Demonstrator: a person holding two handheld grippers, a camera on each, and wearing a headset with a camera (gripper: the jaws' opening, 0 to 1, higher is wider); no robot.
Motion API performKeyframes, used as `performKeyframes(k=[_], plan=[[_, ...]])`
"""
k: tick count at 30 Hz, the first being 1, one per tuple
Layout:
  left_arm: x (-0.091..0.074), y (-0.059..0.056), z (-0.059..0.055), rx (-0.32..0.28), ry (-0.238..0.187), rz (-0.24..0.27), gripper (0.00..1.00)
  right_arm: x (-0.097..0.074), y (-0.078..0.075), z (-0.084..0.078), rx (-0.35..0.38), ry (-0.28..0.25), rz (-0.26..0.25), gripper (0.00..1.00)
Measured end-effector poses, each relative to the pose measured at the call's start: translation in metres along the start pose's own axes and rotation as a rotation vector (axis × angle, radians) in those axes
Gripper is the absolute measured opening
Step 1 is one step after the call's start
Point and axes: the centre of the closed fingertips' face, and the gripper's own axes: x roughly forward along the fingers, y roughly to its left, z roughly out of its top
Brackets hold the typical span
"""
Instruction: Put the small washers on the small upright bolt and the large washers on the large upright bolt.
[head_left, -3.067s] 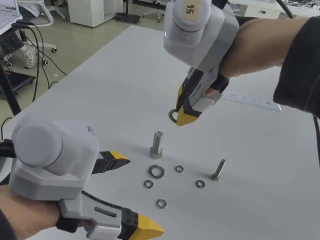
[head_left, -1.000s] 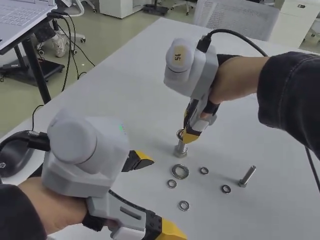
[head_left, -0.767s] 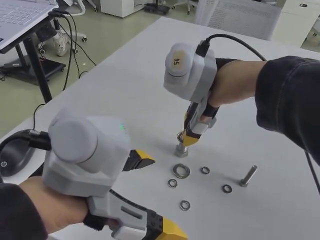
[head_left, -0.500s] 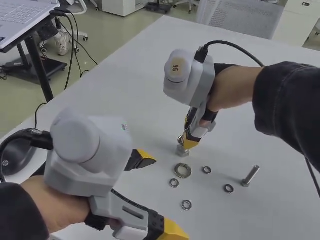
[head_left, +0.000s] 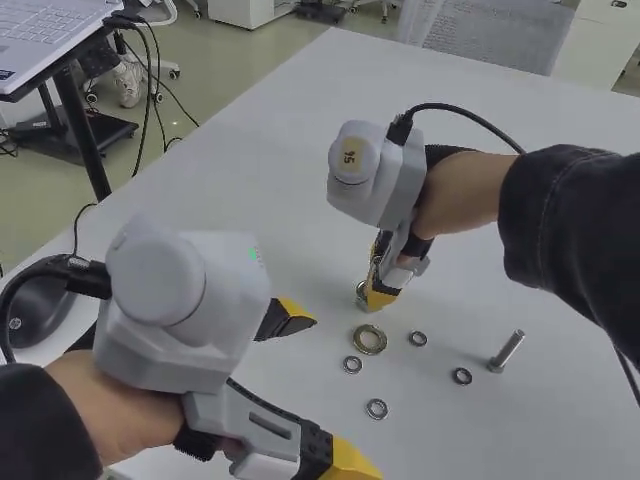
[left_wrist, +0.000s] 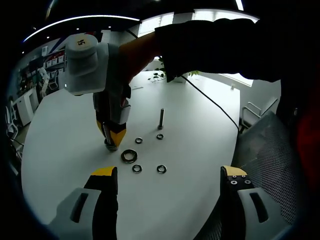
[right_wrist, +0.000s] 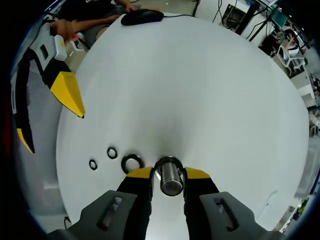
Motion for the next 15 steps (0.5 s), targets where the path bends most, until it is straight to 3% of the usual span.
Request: performKeyframes(k=[15], plan=[[0.0016, 0.0000, 0.0019, -0.002, 0.003, -0.002, 0.83, -0.0011, -0.0048, -0.0002, 0.001, -0.010, 0.004, 0.24]])
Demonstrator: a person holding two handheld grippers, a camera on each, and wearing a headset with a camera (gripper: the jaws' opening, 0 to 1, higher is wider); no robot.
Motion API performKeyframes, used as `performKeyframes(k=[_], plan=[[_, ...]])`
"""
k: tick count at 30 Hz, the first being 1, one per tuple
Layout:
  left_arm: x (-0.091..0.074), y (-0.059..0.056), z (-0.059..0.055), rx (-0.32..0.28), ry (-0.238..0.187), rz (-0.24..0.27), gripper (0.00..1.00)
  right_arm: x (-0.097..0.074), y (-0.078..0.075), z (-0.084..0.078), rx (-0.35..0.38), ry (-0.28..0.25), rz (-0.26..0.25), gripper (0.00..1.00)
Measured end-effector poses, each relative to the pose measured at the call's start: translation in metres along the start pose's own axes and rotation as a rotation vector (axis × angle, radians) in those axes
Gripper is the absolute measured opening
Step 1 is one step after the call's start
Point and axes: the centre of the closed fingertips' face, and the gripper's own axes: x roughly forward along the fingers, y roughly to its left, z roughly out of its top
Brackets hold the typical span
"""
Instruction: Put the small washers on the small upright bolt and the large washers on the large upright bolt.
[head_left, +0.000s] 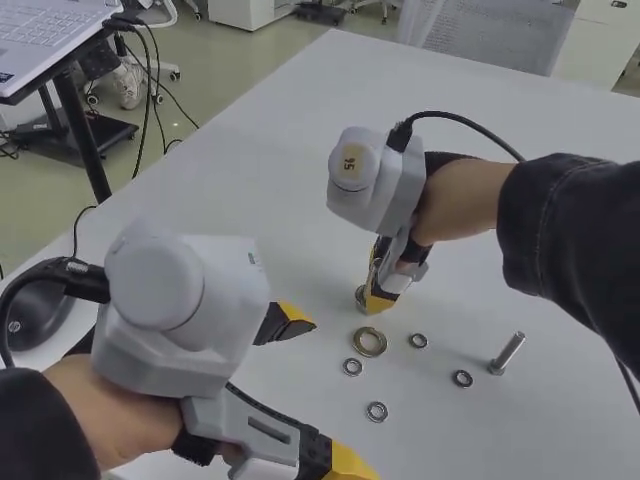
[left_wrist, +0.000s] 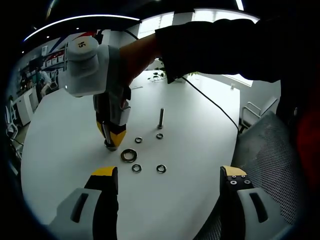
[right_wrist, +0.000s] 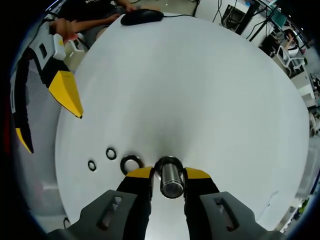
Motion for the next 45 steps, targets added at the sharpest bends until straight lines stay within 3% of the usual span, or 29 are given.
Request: performKeyframes(k=[11, 22, 45], plan=[[0.000, 0.000, 0.002, 0.003, -0.003, 0.002, 0.83, -0.004, 0.001, 0.000, 0.005, -0.016, 0.003, 0.28], [0.000, 0.001, 0.002, 0.009, -0.002, 0.006, 0.83, -0.009, -0.002, -0.012, 0.041, -0.027, -0.011, 0.31], [-0.001, 0.001, 0.004, 0.020, 0.004, 0.004, 0.83, -0.014, 0.021, -0.035, 0.085, -0.036, -0.004, 0.31]])
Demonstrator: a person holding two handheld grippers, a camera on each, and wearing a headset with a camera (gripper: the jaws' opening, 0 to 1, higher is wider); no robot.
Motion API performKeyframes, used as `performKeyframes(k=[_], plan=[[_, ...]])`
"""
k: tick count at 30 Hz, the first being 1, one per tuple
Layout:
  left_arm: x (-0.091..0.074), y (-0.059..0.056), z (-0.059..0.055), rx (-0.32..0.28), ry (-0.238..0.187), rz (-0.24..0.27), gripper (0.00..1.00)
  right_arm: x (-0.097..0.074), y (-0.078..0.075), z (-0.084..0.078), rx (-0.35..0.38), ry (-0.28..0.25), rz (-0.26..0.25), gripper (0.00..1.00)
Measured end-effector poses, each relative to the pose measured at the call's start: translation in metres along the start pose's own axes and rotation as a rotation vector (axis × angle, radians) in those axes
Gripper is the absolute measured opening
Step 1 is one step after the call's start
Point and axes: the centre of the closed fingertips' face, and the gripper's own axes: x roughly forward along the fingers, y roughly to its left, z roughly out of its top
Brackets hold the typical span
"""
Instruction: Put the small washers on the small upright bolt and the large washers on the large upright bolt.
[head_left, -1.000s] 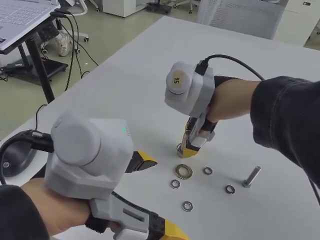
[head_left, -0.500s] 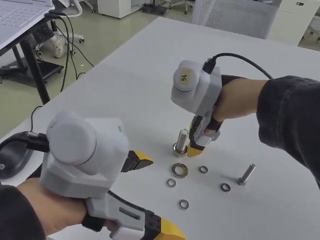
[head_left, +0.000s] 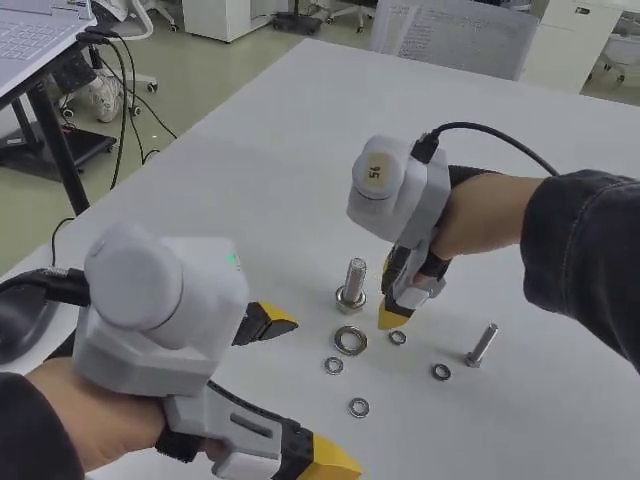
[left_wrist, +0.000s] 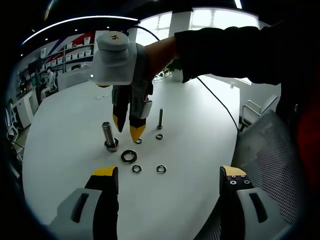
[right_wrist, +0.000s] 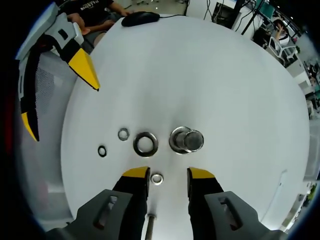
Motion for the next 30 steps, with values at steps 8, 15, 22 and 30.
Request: performKeyframes(k=[8, 15, 22, 30], plan=[[0.002, 0.002, 0.002, 0.004, 0.003, -0.002, 0.82, 0.002, 0.008, -0.001, -0.002, -0.012, 0.012, 0.31], [0.002, 0.003, 0.002, 0.006, 0.003, -0.002, 0.82, 0.009, 0.019, 0.005, -0.006, -0.035, 0.030, 0.31], [0.003, 0.004, 0.001, 0.006, 0.005, -0.002, 0.82, 0.019, 0.025, 0.011, -0.007, -0.051, 0.032, 0.31], [0.002, 0.004, 0.000, 0.006, 0.005, -0.001, 0.82, 0.024, 0.026, 0.020, -0.011, -0.065, 0.026, 0.32]])
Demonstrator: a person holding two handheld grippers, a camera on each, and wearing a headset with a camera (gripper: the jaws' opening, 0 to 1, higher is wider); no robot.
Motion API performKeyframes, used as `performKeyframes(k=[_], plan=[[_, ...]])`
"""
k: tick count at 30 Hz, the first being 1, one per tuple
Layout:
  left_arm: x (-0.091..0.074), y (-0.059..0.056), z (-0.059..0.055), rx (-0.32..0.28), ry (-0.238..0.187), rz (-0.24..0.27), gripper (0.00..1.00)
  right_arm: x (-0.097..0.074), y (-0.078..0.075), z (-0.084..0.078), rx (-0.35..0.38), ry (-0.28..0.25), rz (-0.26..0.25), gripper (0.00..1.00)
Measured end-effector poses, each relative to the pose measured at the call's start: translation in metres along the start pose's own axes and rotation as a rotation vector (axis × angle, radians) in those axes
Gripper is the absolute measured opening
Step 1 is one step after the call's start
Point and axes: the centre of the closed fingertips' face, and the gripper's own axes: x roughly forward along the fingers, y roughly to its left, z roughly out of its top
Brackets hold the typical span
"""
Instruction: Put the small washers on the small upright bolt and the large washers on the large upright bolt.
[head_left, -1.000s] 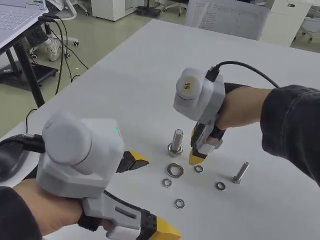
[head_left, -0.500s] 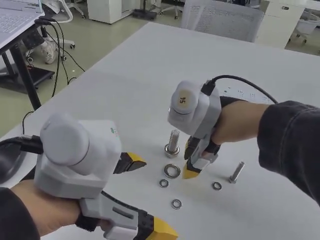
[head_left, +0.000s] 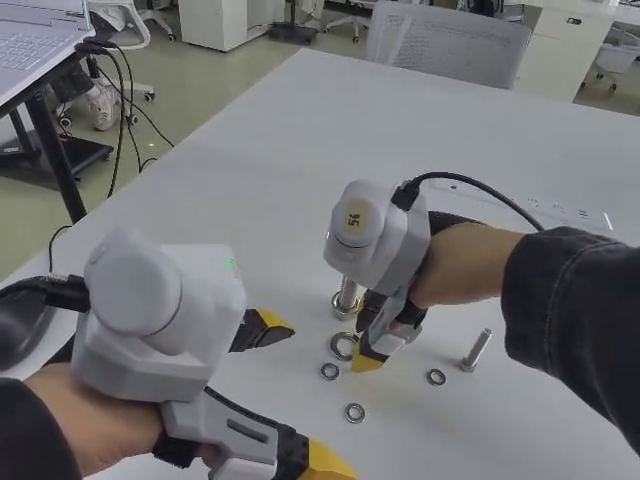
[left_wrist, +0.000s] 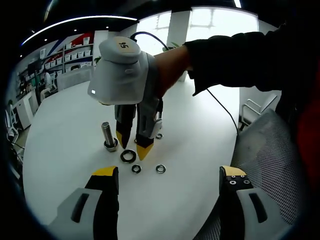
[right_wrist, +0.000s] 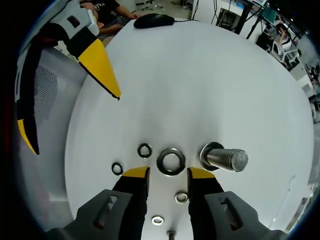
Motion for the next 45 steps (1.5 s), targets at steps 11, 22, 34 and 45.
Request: performKeyframes(k=[11, 22, 34, 45], plan=[[-0.001, 0.000, 0.001, 0.000, -0.005, 0.002, 0.82, 0.003, 0.000, 0.008, -0.025, -0.005, -0.008, 0.31], [-0.001, 0.000, 0.001, 0.000, -0.007, 0.004, 0.82, 0.003, -0.001, 0.008, -0.024, -0.006, -0.008, 0.30], [0.000, 0.000, 0.001, -0.002, -0.009, 0.005, 0.82, 0.003, 0.002, 0.003, -0.038, 0.012, -0.003, 0.25], [0.000, -0.002, -0.001, 0.000, -0.005, 0.000, 0.82, 0.002, 0.008, -0.008, -0.016, 0.040, 0.018, 0.26]])
